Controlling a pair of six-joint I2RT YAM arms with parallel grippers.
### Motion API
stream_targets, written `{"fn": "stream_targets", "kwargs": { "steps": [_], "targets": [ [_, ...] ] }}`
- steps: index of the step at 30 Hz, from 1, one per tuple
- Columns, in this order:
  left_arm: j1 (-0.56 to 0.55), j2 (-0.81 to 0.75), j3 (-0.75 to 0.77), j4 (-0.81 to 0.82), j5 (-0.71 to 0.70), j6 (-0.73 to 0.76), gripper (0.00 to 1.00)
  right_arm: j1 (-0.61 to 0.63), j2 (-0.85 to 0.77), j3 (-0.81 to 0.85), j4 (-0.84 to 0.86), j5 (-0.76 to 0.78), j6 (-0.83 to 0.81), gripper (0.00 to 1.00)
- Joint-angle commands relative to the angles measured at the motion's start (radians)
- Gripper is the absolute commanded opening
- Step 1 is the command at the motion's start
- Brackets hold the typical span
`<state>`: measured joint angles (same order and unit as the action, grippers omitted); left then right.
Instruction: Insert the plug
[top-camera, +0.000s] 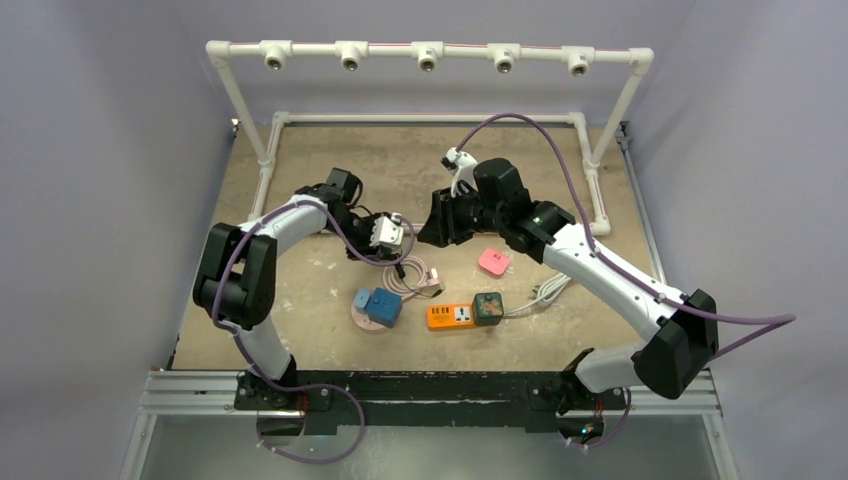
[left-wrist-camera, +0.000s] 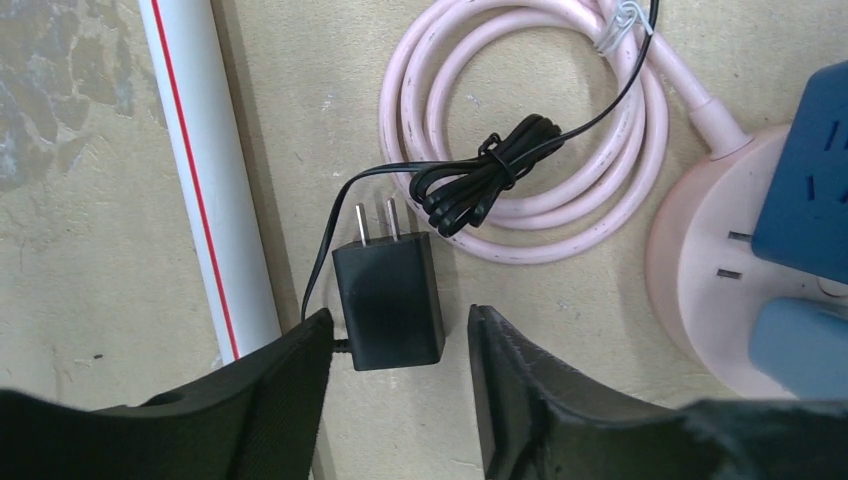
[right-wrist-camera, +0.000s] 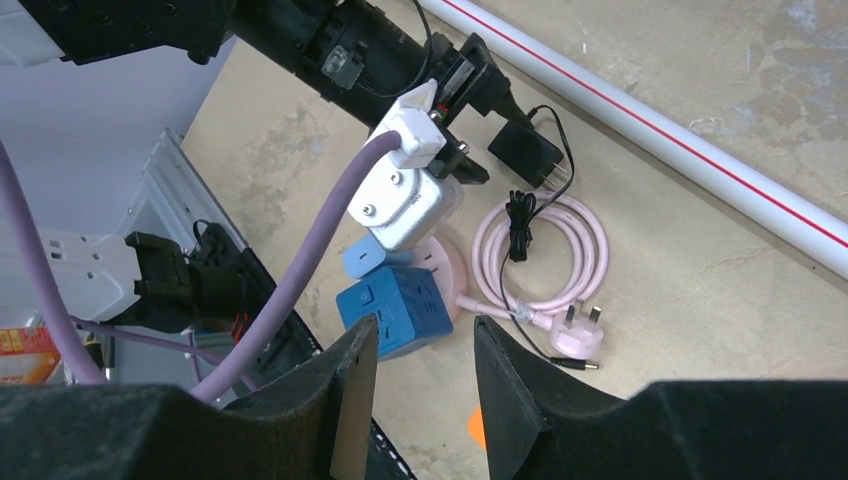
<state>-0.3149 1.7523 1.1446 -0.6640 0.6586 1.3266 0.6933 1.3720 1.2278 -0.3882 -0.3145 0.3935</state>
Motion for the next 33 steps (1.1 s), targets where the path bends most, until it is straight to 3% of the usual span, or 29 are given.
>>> {"fn": "stream_targets", "kwargs": {
  "steps": [1, 6, 9, 12, 18, 21, 24, 26, 29, 31, 33],
  "targets": [
    [-0.014, 0.031, 0.042, 0.024, -0.01, 0.008, 0.54, -0.004, -0.001, -0.006, 0.036, -0.033, 0.005, 0.42],
    [-0.025, 0.07, 0.051, 0.044, -0.054, -0.009, 0.55, -0.005, -0.002, -0.015, 0.037, -0.04, 0.006, 0.41],
    [-0.027, 0.095, 0.066, 0.047, -0.07, -0.02, 0.5, -0.007, -0.008, -0.02, 0.037, -0.042, 0.01, 0.39],
    [-0.03, 0.119, 0.08, 0.039, -0.078, -0.034, 0.38, -0.007, -0.015, -0.022, 0.033, -0.034, 0.011, 0.37],
    [-0.038, 0.097, 0.103, 0.026, -0.042, -0.075, 0.02, -0.017, -0.041, -0.014, 0.015, -0.022, 0.011, 0.37],
    [-0.038, 0.029, 0.13, 0.002, 0.004, -0.133, 0.0, -0.025, -0.057, 0.015, 0.0, -0.016, 0.004, 0.38],
    [-0.037, -0.049, 0.222, -0.064, 0.08, -0.257, 0.0, -0.036, -0.082, 0.057, -0.012, -0.009, -0.007, 0.45],
    [-0.035, -0.096, 0.297, -0.065, 0.15, -0.421, 0.0, -0.044, -0.104, 0.089, -0.011, -0.005, -0.015, 0.52],
    [-0.011, -0.163, 0.354, 0.094, 0.299, -0.848, 0.0, -0.056, -0.136, 0.145, -0.004, 0.0, -0.022, 0.65],
    [0.025, -0.217, 0.308, 0.378, 0.345, -1.291, 0.0, -0.062, -0.153, 0.19, 0.0, 0.001, -0.027, 0.72],
    [0.087, -0.269, 0.212, 0.738, 0.304, -1.79, 0.0, -0.065, -0.169, 0.229, 0.008, 0.01, -0.031, 0.77]
  ]
}}
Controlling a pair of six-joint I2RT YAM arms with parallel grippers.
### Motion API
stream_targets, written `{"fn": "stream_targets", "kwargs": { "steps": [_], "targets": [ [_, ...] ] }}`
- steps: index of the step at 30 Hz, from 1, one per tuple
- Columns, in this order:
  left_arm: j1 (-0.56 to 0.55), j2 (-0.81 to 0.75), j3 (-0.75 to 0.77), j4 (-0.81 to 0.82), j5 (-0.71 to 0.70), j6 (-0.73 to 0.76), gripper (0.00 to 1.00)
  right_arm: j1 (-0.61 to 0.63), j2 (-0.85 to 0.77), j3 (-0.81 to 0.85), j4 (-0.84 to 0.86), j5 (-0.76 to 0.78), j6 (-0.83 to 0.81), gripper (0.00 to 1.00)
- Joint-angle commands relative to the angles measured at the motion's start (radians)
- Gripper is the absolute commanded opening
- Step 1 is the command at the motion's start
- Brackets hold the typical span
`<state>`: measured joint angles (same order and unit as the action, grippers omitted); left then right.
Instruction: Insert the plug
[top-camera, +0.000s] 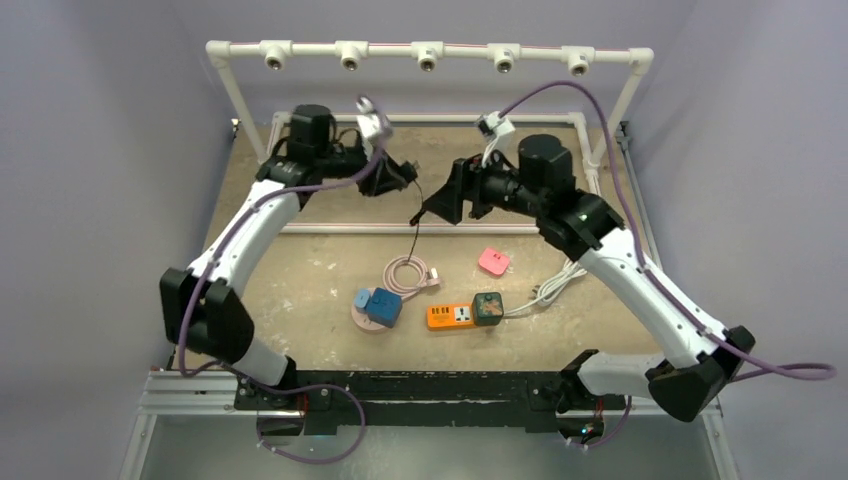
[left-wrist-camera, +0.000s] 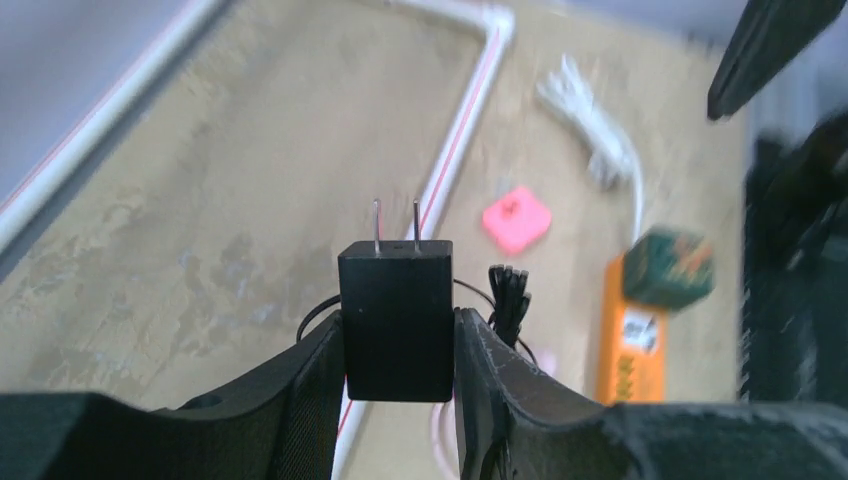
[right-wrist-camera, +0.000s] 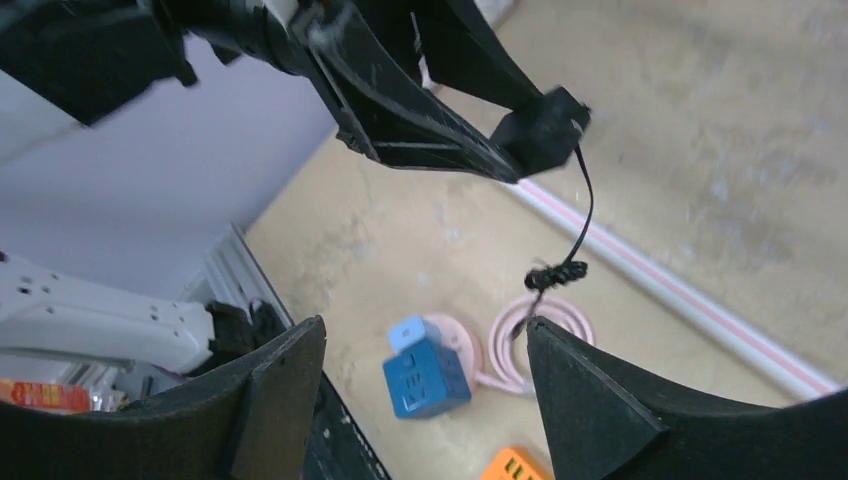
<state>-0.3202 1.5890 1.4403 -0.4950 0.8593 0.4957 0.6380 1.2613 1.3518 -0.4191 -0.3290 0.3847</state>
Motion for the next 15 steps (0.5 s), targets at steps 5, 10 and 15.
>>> {"fn": "stream_targets", "kwargs": {
  "steps": [5, 10, 15],
  "targets": [
    [0.178, -0.167, -0.088, 0.535, -0.1, -1.289, 0.0, -0.01, -0.065, 0.124, 0.089, 0.019, 0.008, 0.78],
    [0.175, -0.22, -0.089, 0.463, -0.191, -1.404, 0.0, -0.003, -0.008, 0.06, 0.196, -0.025, 0.058, 0.74],
    [0.175, -0.241, -0.085, 0.387, -0.249, -1.476, 0.0, 0.075, 0.057, 0.032, 0.315, 0.033, 0.084, 0.73]
  ]
}}
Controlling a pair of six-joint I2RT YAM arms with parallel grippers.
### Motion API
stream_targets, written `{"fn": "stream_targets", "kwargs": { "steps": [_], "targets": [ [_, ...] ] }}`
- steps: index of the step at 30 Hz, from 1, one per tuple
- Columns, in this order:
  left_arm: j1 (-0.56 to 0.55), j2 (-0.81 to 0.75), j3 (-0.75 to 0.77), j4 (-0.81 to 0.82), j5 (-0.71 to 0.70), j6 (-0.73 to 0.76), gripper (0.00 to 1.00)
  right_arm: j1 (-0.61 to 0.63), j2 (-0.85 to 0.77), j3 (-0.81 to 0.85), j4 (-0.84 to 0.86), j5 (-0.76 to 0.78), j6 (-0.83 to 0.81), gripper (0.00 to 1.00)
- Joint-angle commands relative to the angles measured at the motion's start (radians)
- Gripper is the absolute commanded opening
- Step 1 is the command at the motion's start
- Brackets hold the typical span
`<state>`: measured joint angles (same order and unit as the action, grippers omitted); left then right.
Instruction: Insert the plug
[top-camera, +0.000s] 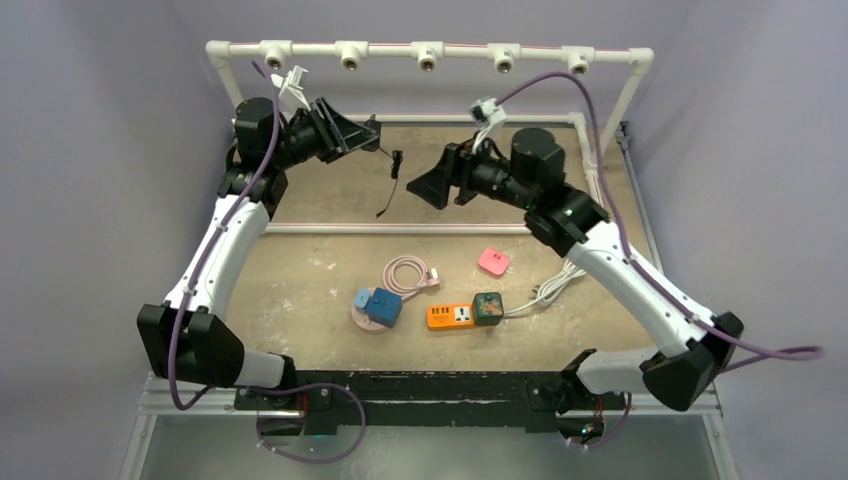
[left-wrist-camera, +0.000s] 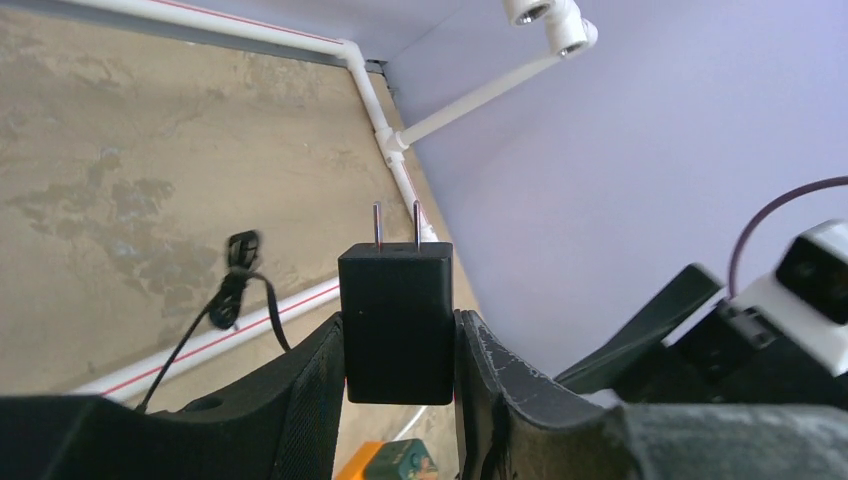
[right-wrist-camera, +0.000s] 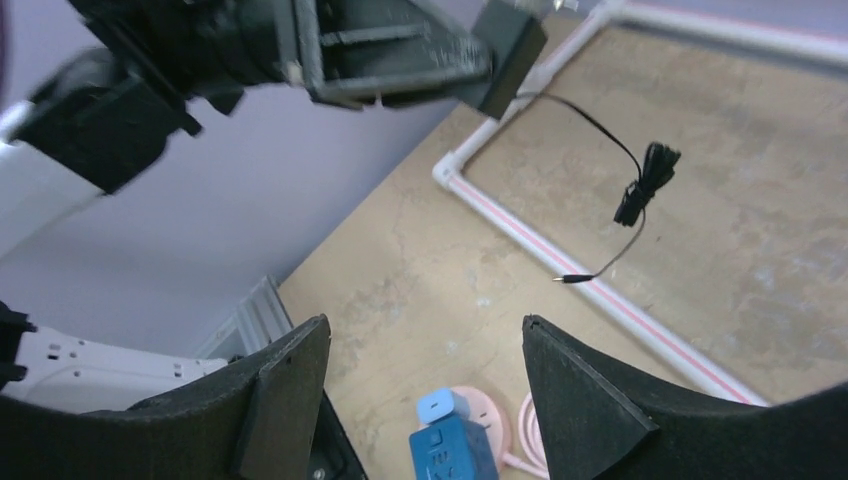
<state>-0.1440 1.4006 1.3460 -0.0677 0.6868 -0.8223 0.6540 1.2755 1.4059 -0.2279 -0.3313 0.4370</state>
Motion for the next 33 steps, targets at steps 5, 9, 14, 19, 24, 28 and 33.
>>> {"fn": "stream_targets", "kwargs": {
  "steps": [5, 9, 14, 19, 24, 28, 33],
  "targets": [
    [-0.014, -0.076, 0.005, -0.083, -0.134, -0.21, 0.0, 0.144, 0.111, -0.025, 0.244, 0.278, 0.007, 0.71],
    [-0.028, -0.088, 0.008, -0.131, -0.181, -0.236, 0.0, 0.184, 0.137, -0.072, 0.427, 0.414, -0.038, 0.72],
    [-0.037, -0.094, 0.019, -0.155, -0.212, -0.271, 0.0, 0.235, 0.192, -0.099, 0.615, 0.598, -0.126, 0.72],
    [-0.046, -0.1, 0.03, -0.156, -0.223, -0.305, 0.0, 0.251, 0.272, -0.11, 0.784, 0.684, -0.196, 0.73],
    [-0.046, -0.1, 0.041, -0.164, -0.222, -0.32, 0.0, 0.272, 0.331, -0.114, 0.901, 0.702, -0.232, 0.73],
    [-0.046, -0.099, 0.034, -0.16, -0.218, -0.33, 0.0, 0.279, 0.361, -0.099, 0.951, 0.73, -0.233, 0.69],
    [-0.046, -0.103, 0.024, -0.159, -0.218, -0.337, 0.0, 0.279, 0.39, -0.087, 1.006, 0.753, -0.227, 0.6]
  ]
}}
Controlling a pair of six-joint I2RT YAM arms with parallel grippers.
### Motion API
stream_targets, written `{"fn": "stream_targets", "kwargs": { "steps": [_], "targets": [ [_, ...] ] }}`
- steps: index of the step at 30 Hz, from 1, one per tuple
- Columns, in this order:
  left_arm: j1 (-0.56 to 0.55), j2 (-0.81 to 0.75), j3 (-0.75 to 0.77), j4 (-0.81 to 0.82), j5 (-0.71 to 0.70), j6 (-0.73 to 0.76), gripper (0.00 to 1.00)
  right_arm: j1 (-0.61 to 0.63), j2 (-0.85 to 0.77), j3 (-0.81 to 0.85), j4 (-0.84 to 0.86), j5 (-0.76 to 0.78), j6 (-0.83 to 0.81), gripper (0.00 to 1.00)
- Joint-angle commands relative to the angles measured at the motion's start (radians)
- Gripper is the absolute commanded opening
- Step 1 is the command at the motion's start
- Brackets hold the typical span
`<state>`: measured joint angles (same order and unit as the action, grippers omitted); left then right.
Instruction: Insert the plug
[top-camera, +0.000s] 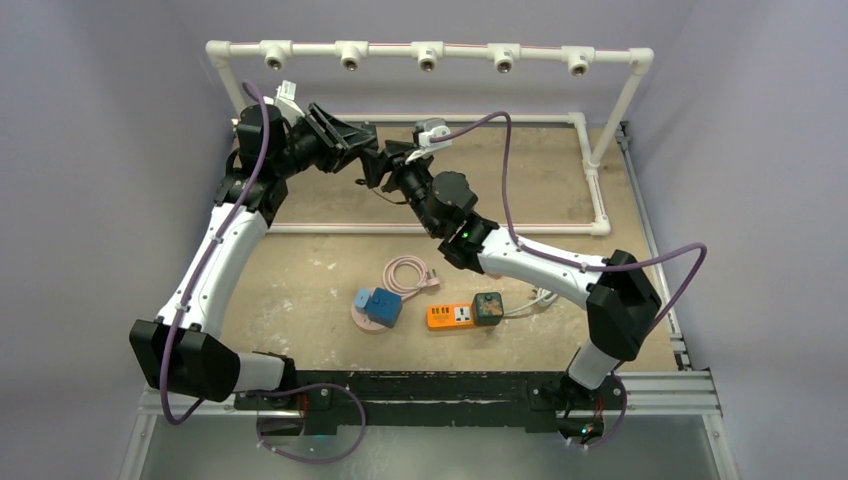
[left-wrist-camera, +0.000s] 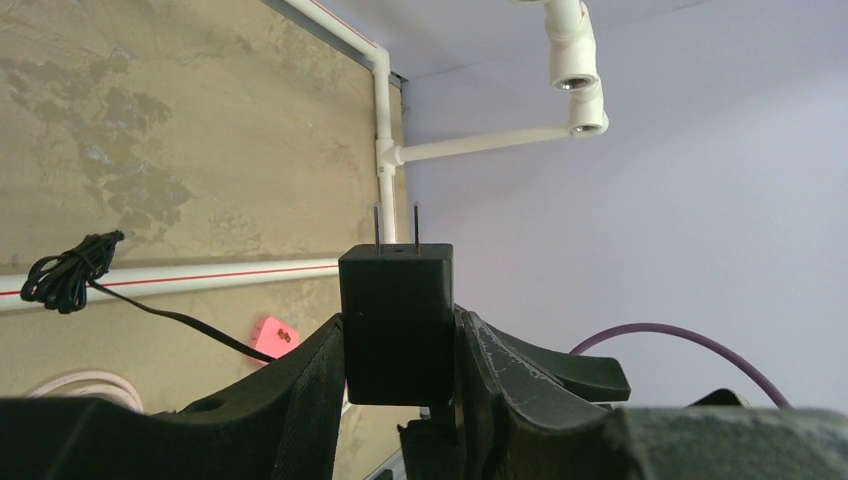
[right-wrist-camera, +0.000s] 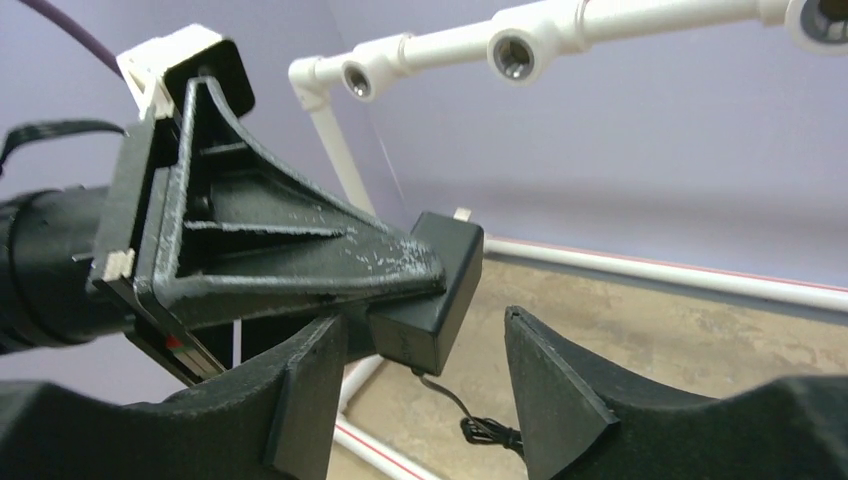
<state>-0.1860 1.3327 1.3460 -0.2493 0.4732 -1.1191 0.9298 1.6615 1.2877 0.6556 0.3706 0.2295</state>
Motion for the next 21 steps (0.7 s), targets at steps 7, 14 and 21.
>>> {"fn": "stream_targets", "kwargs": {
  "steps": [7, 14, 21],
  "targets": [
    [-0.004, -0.039, 0.037, 0.025, 0.0, -0.034, 0.0, 0.003, 0.064, 0.099, 0.076, 0.06, -0.008, 0.48],
    [-0.004, -0.048, 0.026, 0.031, 0.009, -0.035, 0.0, 0.002, 0.061, 0.081, 0.113, 0.065, 0.001, 0.33],
    [0.007, -0.074, 0.005, 0.086, 0.053, 0.056, 0.78, -0.003, -0.048, 0.03, 0.031, 0.071, 0.026, 0.0]
  ]
}}
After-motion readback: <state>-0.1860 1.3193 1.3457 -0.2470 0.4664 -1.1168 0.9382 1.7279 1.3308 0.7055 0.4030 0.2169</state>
